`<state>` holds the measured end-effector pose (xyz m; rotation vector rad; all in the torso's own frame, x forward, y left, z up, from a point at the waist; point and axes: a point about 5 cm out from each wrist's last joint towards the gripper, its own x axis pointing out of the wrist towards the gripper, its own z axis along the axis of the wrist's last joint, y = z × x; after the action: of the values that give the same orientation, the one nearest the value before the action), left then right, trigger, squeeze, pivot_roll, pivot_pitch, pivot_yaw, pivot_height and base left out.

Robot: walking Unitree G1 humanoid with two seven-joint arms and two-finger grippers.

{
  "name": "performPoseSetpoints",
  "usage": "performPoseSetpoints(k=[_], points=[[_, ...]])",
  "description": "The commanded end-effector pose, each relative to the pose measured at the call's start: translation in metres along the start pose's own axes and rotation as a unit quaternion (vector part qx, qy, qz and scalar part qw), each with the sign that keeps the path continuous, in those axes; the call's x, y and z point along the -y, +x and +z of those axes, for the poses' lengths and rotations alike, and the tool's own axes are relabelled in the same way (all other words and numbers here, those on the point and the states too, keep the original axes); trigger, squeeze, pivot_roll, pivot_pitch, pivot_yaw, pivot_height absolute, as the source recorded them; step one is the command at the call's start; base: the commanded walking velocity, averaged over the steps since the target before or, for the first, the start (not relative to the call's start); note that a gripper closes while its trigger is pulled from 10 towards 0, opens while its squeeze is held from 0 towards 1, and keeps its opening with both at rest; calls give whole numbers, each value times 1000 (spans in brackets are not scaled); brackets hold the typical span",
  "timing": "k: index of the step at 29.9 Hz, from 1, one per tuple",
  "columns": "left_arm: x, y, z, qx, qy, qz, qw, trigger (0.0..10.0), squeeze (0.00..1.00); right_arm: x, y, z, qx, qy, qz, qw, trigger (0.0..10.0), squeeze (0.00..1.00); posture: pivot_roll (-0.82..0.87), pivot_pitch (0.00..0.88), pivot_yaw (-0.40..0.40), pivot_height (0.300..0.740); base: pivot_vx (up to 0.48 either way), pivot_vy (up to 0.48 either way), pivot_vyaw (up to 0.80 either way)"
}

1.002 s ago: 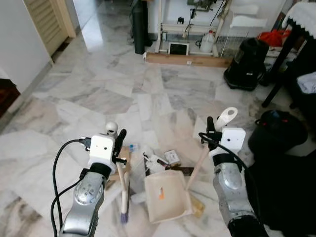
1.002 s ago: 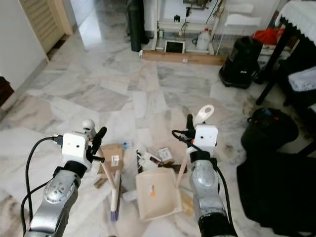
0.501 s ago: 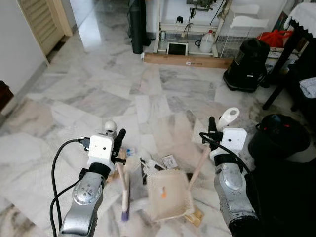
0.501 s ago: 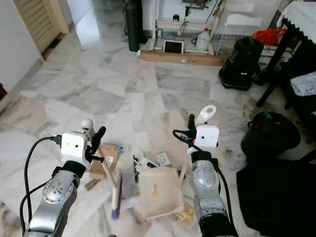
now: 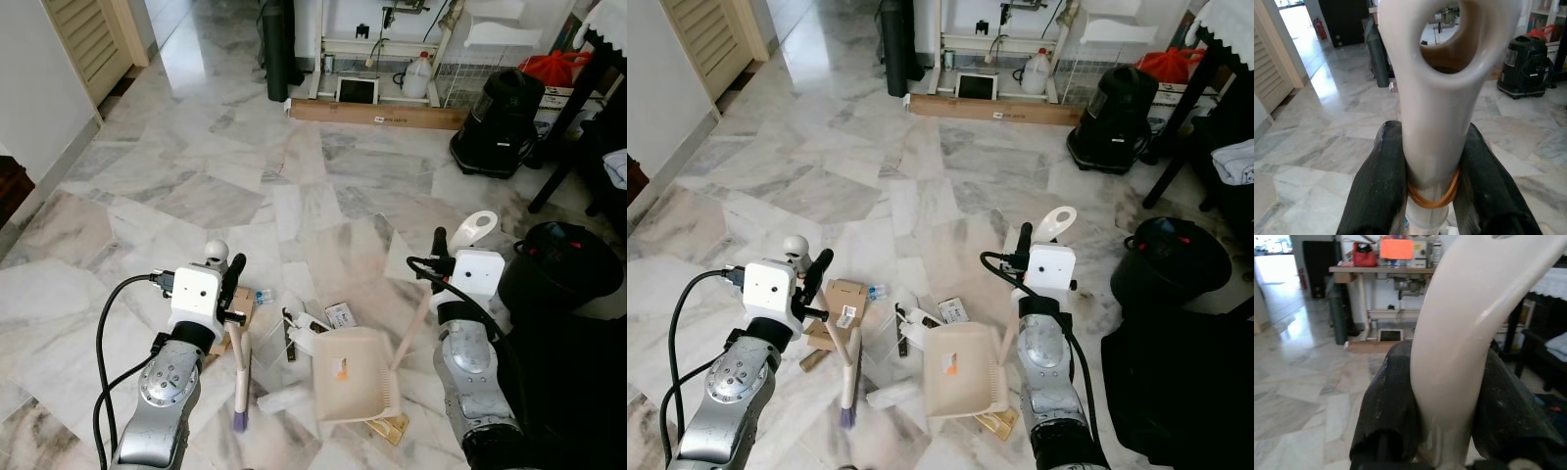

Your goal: Sweep floor

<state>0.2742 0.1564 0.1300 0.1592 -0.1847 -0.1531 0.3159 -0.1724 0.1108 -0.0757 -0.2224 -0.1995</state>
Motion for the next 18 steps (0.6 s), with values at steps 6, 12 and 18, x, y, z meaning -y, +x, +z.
performPoseSetpoints(k=[6,12,18], points=[[-1,-1,8,17,5,-6,1000,10000,0,5,1,-1,5,-16,-17,1000,10000,0,84,151,-7,740,0,0,0],[0,-3,5,4,3,-26,1000,10000,0,7,-3,-10,-14,-40,-27,999,10000,0,90,156,-2,740,0,0,0],[0,-4,3,-4,1,-37,999,10000,0,11,-7,-21,-35,-57,-40,997,10000,0,96,159,1,740,0,0,0]])
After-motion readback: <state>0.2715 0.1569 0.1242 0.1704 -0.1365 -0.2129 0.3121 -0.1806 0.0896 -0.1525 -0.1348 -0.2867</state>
